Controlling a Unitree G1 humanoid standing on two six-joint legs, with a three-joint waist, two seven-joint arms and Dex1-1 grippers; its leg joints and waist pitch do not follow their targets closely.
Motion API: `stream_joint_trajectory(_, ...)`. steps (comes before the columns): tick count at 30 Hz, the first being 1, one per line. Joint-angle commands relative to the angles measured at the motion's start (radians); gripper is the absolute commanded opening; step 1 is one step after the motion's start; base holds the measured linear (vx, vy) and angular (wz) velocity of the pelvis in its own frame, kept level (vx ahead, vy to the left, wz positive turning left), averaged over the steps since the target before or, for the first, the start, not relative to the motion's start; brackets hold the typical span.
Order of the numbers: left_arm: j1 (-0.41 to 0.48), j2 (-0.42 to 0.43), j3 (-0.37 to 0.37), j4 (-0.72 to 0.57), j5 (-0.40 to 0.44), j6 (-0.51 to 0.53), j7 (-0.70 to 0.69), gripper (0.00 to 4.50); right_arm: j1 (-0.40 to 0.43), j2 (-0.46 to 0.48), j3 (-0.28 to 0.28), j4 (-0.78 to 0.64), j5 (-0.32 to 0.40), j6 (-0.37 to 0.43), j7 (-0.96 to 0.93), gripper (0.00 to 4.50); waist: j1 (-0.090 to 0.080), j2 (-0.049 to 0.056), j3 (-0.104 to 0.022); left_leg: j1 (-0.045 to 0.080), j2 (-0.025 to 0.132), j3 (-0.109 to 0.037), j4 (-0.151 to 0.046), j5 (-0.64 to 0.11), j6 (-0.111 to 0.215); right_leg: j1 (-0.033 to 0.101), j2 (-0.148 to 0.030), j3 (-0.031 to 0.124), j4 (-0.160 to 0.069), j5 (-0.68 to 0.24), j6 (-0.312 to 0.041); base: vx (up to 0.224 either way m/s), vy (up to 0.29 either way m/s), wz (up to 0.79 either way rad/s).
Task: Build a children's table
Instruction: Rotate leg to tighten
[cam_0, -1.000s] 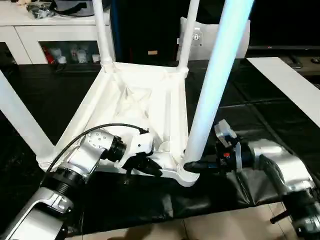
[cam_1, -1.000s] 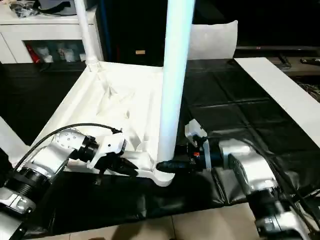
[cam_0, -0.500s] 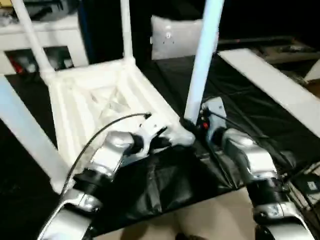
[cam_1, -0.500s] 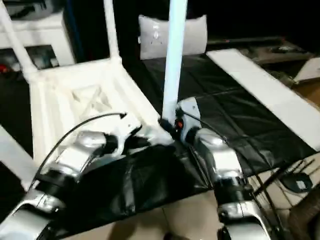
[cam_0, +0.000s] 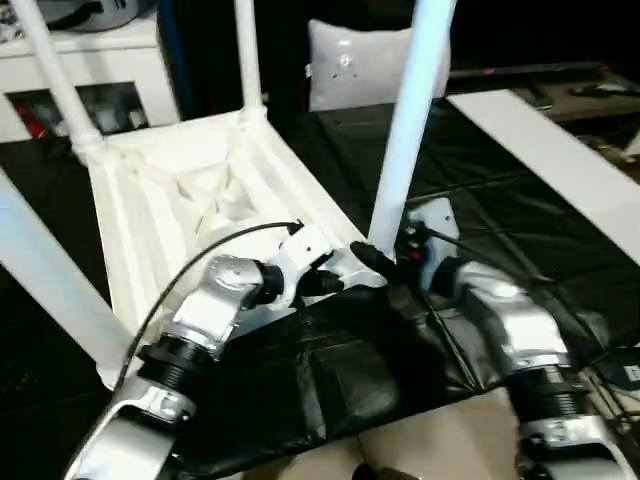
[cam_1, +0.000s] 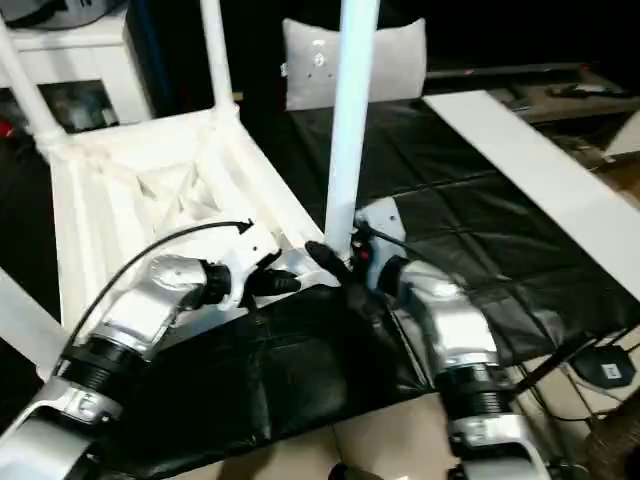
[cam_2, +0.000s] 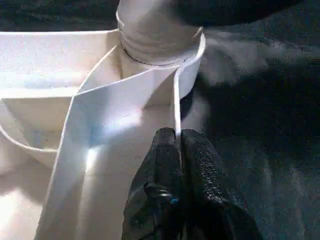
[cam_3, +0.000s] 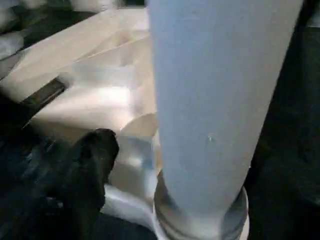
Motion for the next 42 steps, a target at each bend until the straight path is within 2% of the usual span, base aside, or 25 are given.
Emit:
stream_joint_trajectory(1,-0.016,0.027,-0.010,-0.018,-0.013,-0.060,-0.075,0.00,0.011,-0.041,0.028,-0.042,0.022,-0.027,0.122,4.39,0.011,-0.004,-0.084,-0.022,-0.017,0.029,-0.051,-0.027,0.134,0.095,-0.039,0.067,-0.046,-0.237,-0.122,0.000,0.000,0.00)
stream_joint_trajectory(3,-0.020,0.047,-0.019,-0.005,-0.014,-0.083,-0.115,0.00,0.015,-0.076,0.038,-0.051,0.036,-0.018,0.185,4.46,0.020,-0.009,-0.081,-0.024,-0.019,0.032,-0.051,-0.047,0.124,0.093,-0.035,0.067,-0.049,-0.286,-0.099,0.000,0.000,0.00)
stream_joint_trajectory(5,-0.022,0.070,-0.031,0.008,-0.020,-0.111,-0.176,0.00,0.020,-0.119,0.056,-0.062,0.052,-0.002,0.266,4.46,0.026,-0.008,-0.076,-0.018,-0.022,0.035,-0.053,-0.089,0.108,0.087,-0.033,0.066,-0.061,-0.362,-0.076,0.000,0.000,0.00)
stream_joint_trajectory(6,-0.023,0.081,-0.036,0.013,-0.023,-0.130,-0.206,0.00,0.021,-0.138,0.064,-0.065,0.059,0.004,0.304,4.46,0.029,-0.010,-0.074,-0.011,-0.020,0.038,-0.054,-0.114,0.099,0.082,-0.033,0.069,-0.066,-0.399,-0.064,0.000,0.000,0.00)
stream_joint_trajectory(7,-0.022,0.094,-0.044,0.014,-0.035,-0.147,-0.257,0.00,0.019,-0.158,0.076,-0.065,0.063,0.006,0.348,4.46,0.030,-0.012,-0.071,-0.009,-0.022,0.039,-0.055,-0.138,0.095,0.079,-0.030,0.071,-0.072,-0.438,-0.051,0.000,0.000,0.00)
stream_joint_trajectory(9,-0.022,0.112,-0.058,0.019,-0.044,-0.176,-0.321,0.00,0.014,-0.181,0.091,-0.061,0.067,0.005,0.404,4.46,0.038,-0.010,-0.073,-0.009,-0.021,0.038,-0.056,-0.141,0.093,0.081,-0.031,0.073,-0.071,-0.455,-0.040,0.000,0.000,0.00)
stream_joint_trajectory(10,-0.022,0.125,-0.072,0.023,-0.040,-0.198,-0.349,0.00,0.011,-0.188,0.097,-0.057,0.069,0.001,0.426,4.46,0.039,-0.010,-0.073,-0.010,-0.020,0.039,-0.056,-0.139,0.093,0.080,-0.032,0.074,-0.071,-0.451,-0.040,0.000,0.000,0.00)
stream_joint_trajectory(12,-0.026,0.147,-0.098,0.029,-0.041,-0.220,-0.407,0.00,0.000,-0.195,0.102,-0.037,0.080,-0.012,0.471,4.46,0.051,-0.009,-0.074,-0.002,-0.017,0.040,-0.056,-0.143,0.090,0.073,-0.032,0.076,-0.069,-0.444,-0.050,0.000,0.000,0.00)
stream_joint_trajectory(15,-0.028,0.157,-0.109,0.036,-0.052,-0.235,-0.472,0.00,-0.013,-0.201,0.112,-0.018,0.092,-0.020,0.519,4.46,0.059,-0.010,-0.076,-0.004,-0.014,0.040,-0.057,-0.129,0.084,0.076,-0.033,0.079,-0.064,-0.426,-0.063,0.000,0.000,0.00)
stream_joint_trajectory(17,-0.030,0.163,-0.114,0.040,-0.052,-0.247,-0.503,0.00,-0.016,-0.205,0.123,-0.014,0.106,-0.005,0.555,4.13,0.067,-0.011,-0.078,-0.005,-0.012,0.041,-0.057,-0.109,0.083,0.077,-0.034,0.082,-0.059,-0.402,-0.069,0.000,0.000,0.00)
stream_joint_trajectory(18,-0.031,0.164,-0.114,0.040,-0.053,-0.249,-0.507,0.00,-0.017,-0.206,0.126,-0.014,0.109,0.003,0.565,4.13,0.070,-0.010,-0.078,-0.004,-0.010,0.041,-0.057,-0.102,0.084,0.076,-0.034,0.083,-0.055,-0.382,-0.080,0.000,0.000,0.00)
stream_joint_trajectory(19,-0.032,0.166,-0.114,0.040,-0.054,-0.250,-0.512,0.00,-0.016,-0.208,0.131,-0.015,0.113,0.010,0.577,4.10,0.071,-0.012,-0.079,-0.005,-0.009,0.041,-0.057,-0.097,0.085,0.077,-0.033,0.085,-0.051,-0.366,-0.089,0.000,0.000,0.00)
stream_joint_trajectory(22,-0.036,0.170,-0.117,0.045,-0.057,-0.259,-0.522,0.00,-0.013,-0.208,0.139,-0.018,0.116,0.015,0.597,3.71,0.074,-0.013,-0.080,-0.009,-0.009,0.040,-0.057,-0.083,0.084,0.080,-0.034,0.087,-0.044,-0.344,-0.098,0.000,0.000,0.00)
stream_joint_trajectory(23,-0.037,0.174,-0.120,0.043,-0.060,-0.260,-0.528,0.00,-0.012,-0.207,0.141,-0.021,0.117,0.017,0.600,3.71,0.074,-0.014,-0.081,-0.010,-0.010,0.041,-0.056,-0.078,0.084,0.081,-0.034,0.088,-0.043,-0.338,-0.099,0.000,0.000,0.00)
stream_joint_trajectory(25,-0.037,0.175,-0.120,0.041,-0.061,-0.261,-0.531,0.00,-0.012,-0.206,0.142,-0.021,0.118,0.018,0.603,3.66,0.074,-0.014,-0.079,-0.011,-0.011,0.041,-0.057,-0.082,0.081,0.082,-0.035,0.087,-0.046,-0.352,-0.093,0.000,0.000,0.00)
stream_joint_trajectory(26,-0.036,0.175,-0.120,0.039,-0.060,-0.261,-0.532,0.00,-0.012,-0.204,0.144,-0.021,0.118,0.018,0.605,3.39,0.074,-0.014,-0.079,-0.011,-0.013,0.042,-0.057,-0.086,0.077,0.082,-0.035,0.086,-0.049,-0.370,-0.085,0.000,0.000,0.00)
stream_joint_trajectory(30,-0.032,0.175,-0.118,0.035,-0.056,-0.261,-0.543,0.00,-0.013,-0.198,0.150,-0.018,0.124,0.027,0.620,3.12,0.074,-0.014,-0.079,-0.012,-0.015,0.041,-0.056,-0.086,0.073,0.082,-0.034,0.084,-0.051,-0.387,-0.070,0.000,0.000,0.00)
stream_joint_trajectory(34,-0.033,0.176,-0.119,0.038,-0.054,-0.264,-0.548,0.00,-0.013,-0.199,0.154,-0.018,0.129,0.033,0.630,2.83,0.074,-0.015,-0.080,-0.013,-0.015,0.041,-0.056,-0.080,0.072,0.083,-0.033,0.084,-0.051,-0.385,-0.065,0.000,0.000,0.00)
stream_joint_trajectory(35,-0.033,0.177,-0.119,0.038,-0.053,-0.264,-0.549,0.00,-0.014,-0.200,0.155,-0.017,0.129,0.034,0.632,2.81,0.075,-0.017,-0.080,-0.014,-0.015,0.041,-0.056,-0.075,0.073,0.083,-0.033,0.085,-0.050,-0.379,-0.066,0.000,0.000,0.00)
stream_joint_trajectory(37,-0.033,0.180,-0.118,0.038,-0.052,-0.264,-0.551,0.00,-0.014,-0.200,0.156,-0.016,0.129,0.033,0.635,2.50,0.075,-0.015,-0.080,-0.013,-0.014,0.041,-0.056,-0.076,0.075,0.082,-0.033,0.085,-0.050,-0.377,-0.069,0.000,0.000,0.00)
stream_joint_trajectory(41,-0.033,0.181,-0.118,0.040,-0.050,-0.265,-0.550,0.00,-0.013,-0.200,0.157,-0.017,0.128,0.034,0.637,2.31,0.076,-0.015,-0.079,-0.012,-0.014,0.042,-0.056,-0.083,0.073,0.081,-0.033,0.084,-0.051,-0.385,-0.069,0.000,0.000,0.00)
stream_joint_trajectory(42,-0.032,0.180,-0.117,0.040,-0.050,-0.264,-0.548,0.00,-0.012,-0.201,0.158,-0.019,0.129,0.037,0.638,2.10,0.076,-0.015,-0.080,-0.012,-0.014,0.041,-0.056,-0.083,0.072,0.082,-0.034,0.084,-0.050,-0.386,-0.067,0.000,0.000,0.00)
